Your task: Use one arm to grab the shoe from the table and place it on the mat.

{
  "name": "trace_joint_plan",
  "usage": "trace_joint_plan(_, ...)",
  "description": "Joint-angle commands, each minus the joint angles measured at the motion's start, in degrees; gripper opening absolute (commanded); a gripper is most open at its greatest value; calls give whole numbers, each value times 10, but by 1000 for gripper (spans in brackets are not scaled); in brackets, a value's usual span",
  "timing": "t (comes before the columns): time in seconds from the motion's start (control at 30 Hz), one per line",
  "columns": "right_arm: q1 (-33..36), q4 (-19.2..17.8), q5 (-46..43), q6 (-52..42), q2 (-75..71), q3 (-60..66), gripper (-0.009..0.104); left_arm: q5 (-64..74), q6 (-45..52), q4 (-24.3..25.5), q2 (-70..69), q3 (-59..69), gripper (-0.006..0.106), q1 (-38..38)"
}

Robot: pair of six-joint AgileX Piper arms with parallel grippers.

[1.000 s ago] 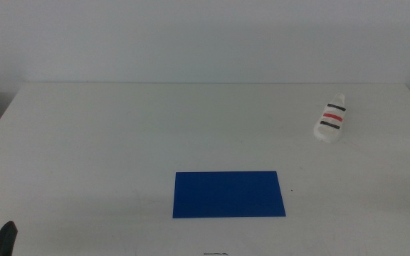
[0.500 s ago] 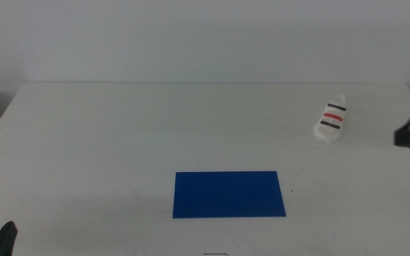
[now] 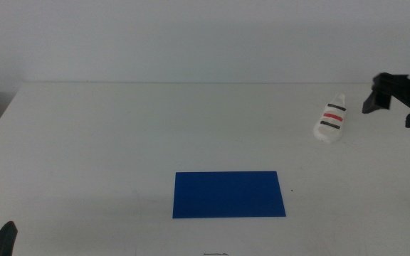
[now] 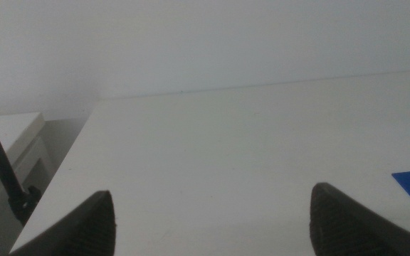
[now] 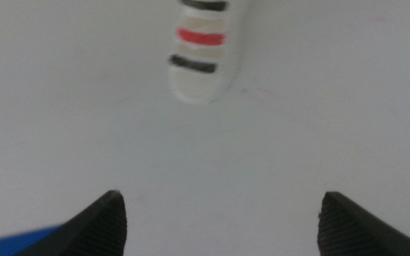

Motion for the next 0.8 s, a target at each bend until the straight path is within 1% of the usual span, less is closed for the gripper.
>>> trace_joint_plan(0.0, 6, -45, 34, 57, 33, -83, 83, -48, -8, -5, -11, -2, 94, -2)
trace_joint_plan(0.13, 36, -143, 82, 132, 131, -202, 77, -48, -8, -5, -11, -2, 94, -2)
trace_joint_plan(0.2, 49, -179, 98, 170, 176, -261, 76, -48, -8, -5, -11, -2, 94, -2)
trace_joint_plan(0.23, 54, -190, 107, 187, 197, -290, 76, -48, -8, -5, -11, -2, 94, -2)
trace_joint_plan(0.3, 59, -194, 122, 211, 233, -343, 76, -48, -8, -5, -11, -2, 94, -2)
trace_joint_plan(0.4, 63, -183, 135, 217, 283, -416, 76, -48, -8, -5, -11, -2, 94, -2)
trace_joint_plan(0.53, 63, -179, 167, 231, 341, -490, 76, -48, -8, -5, -11, -2, 94, -2)
trace_joint_plan(0.63, 63, -179, 182, 233, 380, -531, 76, -48, -8, -5, -11, -2, 94, -2)
trace_joint_plan(0.77, 63, -180, 182, 233, 418, -562, 76, -48, -8, -5, -11, -2, 94, -2)
